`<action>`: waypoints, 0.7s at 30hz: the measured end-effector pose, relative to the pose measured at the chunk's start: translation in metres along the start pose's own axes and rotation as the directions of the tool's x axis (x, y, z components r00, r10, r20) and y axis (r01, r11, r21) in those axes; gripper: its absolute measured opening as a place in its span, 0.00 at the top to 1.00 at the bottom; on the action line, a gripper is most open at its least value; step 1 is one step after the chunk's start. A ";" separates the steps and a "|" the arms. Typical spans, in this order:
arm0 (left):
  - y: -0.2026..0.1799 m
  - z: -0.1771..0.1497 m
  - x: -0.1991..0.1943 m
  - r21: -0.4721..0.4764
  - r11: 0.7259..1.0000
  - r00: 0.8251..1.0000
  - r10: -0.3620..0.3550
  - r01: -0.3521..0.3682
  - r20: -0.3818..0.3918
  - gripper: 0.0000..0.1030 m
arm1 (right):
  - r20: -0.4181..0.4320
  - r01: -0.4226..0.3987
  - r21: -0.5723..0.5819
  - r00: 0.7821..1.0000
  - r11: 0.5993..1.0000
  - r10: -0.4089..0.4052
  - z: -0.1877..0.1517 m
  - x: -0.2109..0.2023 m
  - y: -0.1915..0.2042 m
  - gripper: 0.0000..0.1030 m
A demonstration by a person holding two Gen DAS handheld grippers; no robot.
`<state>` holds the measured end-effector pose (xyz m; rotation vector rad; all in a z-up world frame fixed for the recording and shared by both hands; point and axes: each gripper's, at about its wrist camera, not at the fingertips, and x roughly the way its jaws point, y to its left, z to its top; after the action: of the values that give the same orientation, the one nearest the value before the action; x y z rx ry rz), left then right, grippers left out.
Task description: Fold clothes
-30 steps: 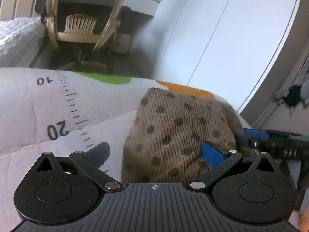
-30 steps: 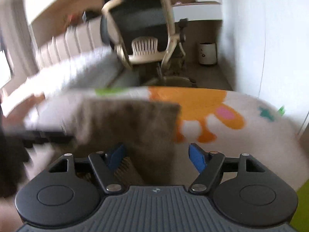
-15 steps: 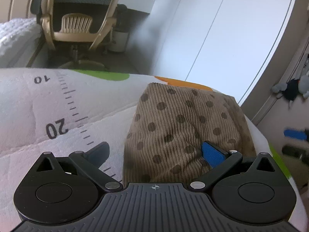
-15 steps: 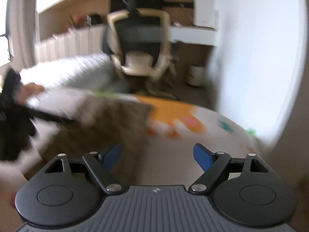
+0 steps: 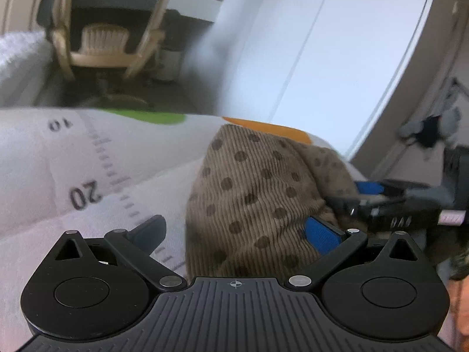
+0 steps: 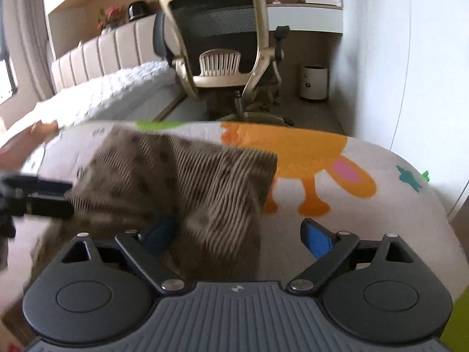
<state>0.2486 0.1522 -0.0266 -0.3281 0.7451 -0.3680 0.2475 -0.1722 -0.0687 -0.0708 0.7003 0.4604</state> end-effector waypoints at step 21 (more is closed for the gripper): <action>0.124 -0.016 -0.118 -0.264 0.957 0.973 0.164 -0.117 0.164 0.00 | 0.013 -0.197 -0.232 0.979 0.952 0.206 0.046 0.105 0.216 0.16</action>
<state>0.1830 0.3112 -0.0188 -0.5388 0.6292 -0.1039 0.2523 0.0716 -0.0807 -0.2097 0.6179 0.7370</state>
